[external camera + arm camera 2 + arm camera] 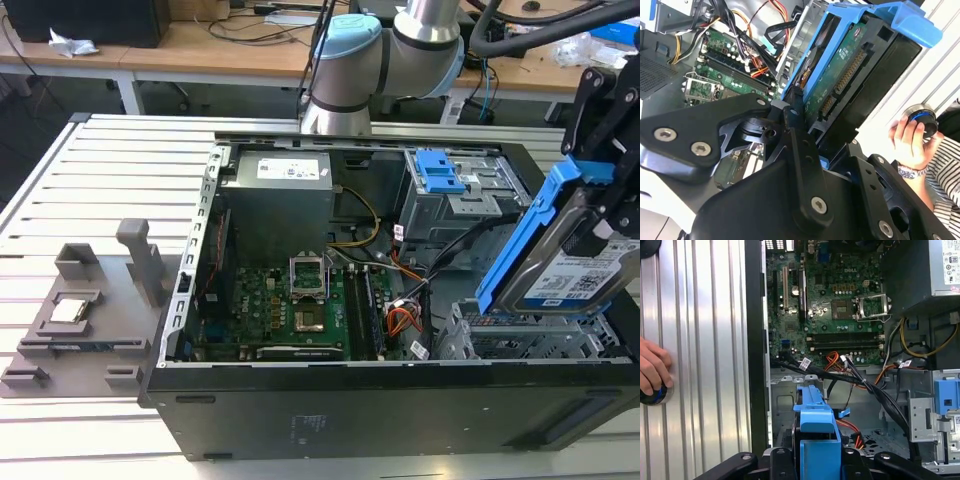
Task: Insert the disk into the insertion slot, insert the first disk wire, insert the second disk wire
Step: 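Insert the disk into the insertion slot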
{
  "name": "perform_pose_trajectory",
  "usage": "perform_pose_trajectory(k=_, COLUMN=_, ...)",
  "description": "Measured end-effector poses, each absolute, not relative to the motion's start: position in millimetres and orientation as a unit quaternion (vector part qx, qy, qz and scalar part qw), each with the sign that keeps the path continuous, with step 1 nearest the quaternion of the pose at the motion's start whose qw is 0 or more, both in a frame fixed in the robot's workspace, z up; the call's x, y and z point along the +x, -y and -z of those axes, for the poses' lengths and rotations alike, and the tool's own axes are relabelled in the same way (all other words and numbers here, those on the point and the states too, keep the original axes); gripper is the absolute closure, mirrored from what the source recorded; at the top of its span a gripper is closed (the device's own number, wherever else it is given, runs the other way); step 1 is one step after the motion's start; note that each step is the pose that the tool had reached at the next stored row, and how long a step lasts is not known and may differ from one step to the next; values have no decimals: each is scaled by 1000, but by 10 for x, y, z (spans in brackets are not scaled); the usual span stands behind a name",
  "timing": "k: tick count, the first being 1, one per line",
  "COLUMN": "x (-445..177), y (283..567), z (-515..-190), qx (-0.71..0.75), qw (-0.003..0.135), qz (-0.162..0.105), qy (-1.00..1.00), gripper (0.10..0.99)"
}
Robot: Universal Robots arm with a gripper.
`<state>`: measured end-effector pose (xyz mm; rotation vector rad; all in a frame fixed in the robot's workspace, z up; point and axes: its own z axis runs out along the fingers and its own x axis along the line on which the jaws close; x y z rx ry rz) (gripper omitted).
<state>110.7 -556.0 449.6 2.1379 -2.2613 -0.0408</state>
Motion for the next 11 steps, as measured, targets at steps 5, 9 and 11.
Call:
perform_pose_trajectory(k=5, x=1107, y=5558, z=-4421, qx=687, qw=15, qz=13, qy=727, gripper=725)
perform_pose_trajectory(k=9, x=1097, y=5515, z=-4369, qx=687, qw=15, qz=13, qy=727, gripper=725)
perform_pose_trajectory(k=11, x=1092, y=5505, z=-4352, qx=687, qw=15, qz=13, qy=727, gripper=725)
